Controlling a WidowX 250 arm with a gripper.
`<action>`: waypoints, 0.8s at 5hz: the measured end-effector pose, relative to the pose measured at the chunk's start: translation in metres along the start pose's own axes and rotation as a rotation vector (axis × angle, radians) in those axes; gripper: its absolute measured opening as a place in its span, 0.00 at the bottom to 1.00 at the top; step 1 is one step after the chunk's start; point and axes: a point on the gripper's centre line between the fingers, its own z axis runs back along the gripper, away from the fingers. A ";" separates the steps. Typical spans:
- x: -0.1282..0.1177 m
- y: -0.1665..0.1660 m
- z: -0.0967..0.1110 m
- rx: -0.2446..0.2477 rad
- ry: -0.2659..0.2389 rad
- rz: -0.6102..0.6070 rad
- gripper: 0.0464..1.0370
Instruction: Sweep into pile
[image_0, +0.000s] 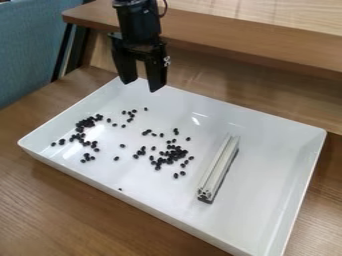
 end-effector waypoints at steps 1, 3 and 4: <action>-0.003 0.001 -0.016 -0.017 0.037 0.005 0.96; 0.011 -0.048 -0.048 -0.059 0.073 -0.083 0.96; 0.010 -0.064 -0.059 -0.066 0.079 -0.053 0.96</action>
